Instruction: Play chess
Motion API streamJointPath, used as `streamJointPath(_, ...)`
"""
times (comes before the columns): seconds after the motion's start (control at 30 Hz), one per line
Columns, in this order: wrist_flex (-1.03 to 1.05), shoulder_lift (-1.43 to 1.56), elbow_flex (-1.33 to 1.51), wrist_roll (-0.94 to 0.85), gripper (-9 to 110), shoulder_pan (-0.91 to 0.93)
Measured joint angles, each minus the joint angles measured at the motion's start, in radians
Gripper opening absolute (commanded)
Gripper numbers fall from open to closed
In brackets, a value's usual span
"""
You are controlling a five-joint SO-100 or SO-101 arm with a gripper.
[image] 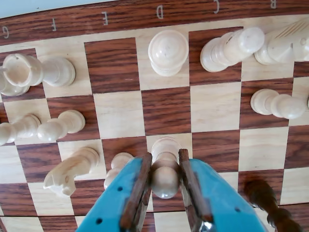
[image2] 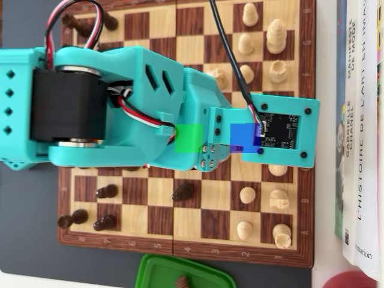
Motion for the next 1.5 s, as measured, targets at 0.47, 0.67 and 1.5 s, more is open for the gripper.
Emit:
streamJointPath(0.47, 0.000, 0.176, 0.201, 0.000, 6, 0.000)
streamJointPath(0.67, 0.000, 0.221, 0.291, 0.000, 6, 0.000)
streamJointPath(1.5, 0.000, 0.198, 0.328, 0.000, 6, -0.006)
